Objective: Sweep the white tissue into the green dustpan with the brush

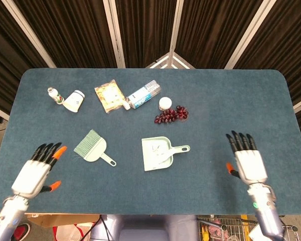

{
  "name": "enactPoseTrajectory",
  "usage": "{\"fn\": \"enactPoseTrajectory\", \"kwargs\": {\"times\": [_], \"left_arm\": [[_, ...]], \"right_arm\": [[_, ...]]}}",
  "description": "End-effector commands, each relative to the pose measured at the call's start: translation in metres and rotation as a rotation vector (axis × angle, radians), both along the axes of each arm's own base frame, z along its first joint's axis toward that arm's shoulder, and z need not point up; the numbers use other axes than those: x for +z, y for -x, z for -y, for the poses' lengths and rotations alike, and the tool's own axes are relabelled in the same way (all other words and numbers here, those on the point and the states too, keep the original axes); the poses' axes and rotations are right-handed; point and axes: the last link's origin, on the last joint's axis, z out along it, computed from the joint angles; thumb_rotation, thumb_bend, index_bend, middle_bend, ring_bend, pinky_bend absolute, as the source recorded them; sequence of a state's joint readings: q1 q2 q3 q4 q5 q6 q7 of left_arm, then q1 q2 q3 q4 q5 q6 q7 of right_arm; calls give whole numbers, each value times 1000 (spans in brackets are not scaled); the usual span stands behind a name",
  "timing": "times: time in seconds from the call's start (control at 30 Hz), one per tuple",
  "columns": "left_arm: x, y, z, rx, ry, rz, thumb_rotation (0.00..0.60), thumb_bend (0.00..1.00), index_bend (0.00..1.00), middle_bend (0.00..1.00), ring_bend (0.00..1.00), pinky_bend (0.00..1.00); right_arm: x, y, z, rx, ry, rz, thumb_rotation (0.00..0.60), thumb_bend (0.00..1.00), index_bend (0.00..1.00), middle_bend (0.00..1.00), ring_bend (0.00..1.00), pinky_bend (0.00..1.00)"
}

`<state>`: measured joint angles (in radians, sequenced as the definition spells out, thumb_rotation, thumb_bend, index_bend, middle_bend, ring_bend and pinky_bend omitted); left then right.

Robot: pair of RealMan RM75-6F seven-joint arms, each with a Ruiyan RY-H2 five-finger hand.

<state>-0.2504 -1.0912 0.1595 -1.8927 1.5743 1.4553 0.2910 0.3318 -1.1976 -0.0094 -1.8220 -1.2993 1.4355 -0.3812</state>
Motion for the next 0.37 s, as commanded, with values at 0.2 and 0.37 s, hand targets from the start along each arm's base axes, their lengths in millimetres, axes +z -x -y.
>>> {"fn": "enactPoseTrajectory", "kwargs": {"times": [0.2,0.37], "left_arm": [[34,41,64,-20,-108,-26,600,0,0,0,0,18],[44,57,65,-27,-172,-46,600,0,0,0,0,18]], "right_arm": [[53,44,-87,34,101,27,600,324,0,0,0,0],[57,60,-96,10,102,0,600,324,0,0,0,0]]}}
